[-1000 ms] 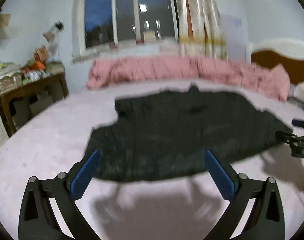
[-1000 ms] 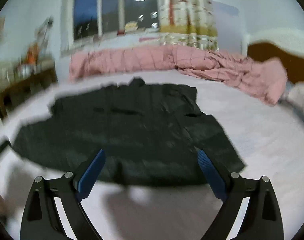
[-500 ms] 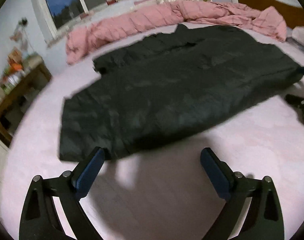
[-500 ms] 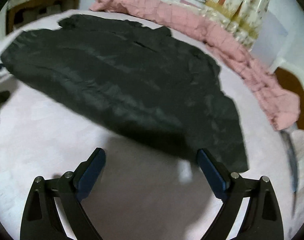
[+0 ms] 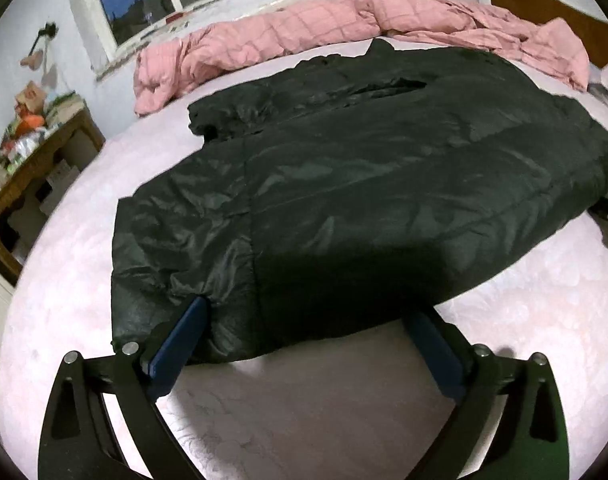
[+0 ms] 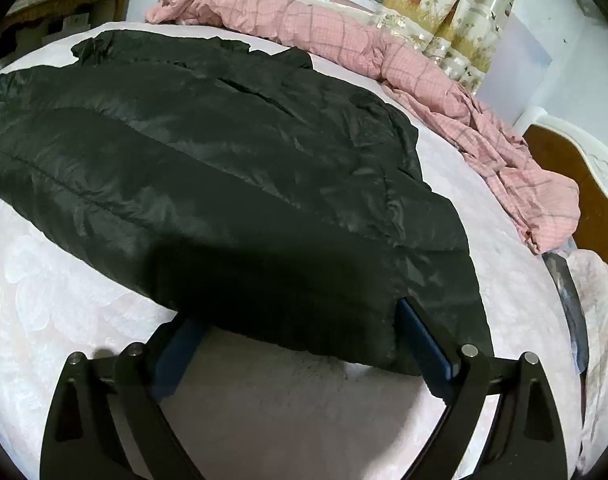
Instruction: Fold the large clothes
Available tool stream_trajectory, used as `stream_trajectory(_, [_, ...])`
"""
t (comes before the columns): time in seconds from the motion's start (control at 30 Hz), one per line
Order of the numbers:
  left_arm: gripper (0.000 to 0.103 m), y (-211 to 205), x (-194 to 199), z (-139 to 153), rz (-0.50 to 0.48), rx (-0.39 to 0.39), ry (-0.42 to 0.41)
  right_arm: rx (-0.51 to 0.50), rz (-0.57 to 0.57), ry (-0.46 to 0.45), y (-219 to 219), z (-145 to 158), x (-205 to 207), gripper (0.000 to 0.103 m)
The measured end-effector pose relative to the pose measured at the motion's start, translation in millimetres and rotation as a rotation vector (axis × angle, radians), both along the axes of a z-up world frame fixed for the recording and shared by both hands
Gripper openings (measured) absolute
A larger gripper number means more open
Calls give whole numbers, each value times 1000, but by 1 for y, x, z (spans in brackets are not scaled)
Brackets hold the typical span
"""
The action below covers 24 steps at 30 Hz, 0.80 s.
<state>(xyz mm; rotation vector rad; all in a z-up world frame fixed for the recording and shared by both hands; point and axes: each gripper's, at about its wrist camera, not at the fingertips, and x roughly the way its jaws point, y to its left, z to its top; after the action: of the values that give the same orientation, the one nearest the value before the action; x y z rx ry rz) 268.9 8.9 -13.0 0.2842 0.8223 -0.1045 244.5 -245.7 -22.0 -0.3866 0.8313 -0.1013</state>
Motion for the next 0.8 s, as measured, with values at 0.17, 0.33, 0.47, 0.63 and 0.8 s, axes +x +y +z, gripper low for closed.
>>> stream_trajectory(0.17, [97, -1, 2, -1, 0, -15, 8, 30, -32, -3, -8, 0, 3, 95])
stream_trajectory(0.33, [47, 0, 0, 0, 16, -9, -18, -44, -44, -43, 0, -3, 0, 84])
stream_trajectory(0.47, [27, 1, -11, 9, 44, 11, -112, -99, -59, -50, 4, -5, 0, 26])
stream_trajectory(0.63, [25, 2, -30, 23, 56, 26, -221, -111, -48, -103, 7, 2, -9, 18])
stream_trajectory(0.8, [24, 22, -60, 40, 94, -105, -197, -51, -32, -158, 7, 22, -35, 18])
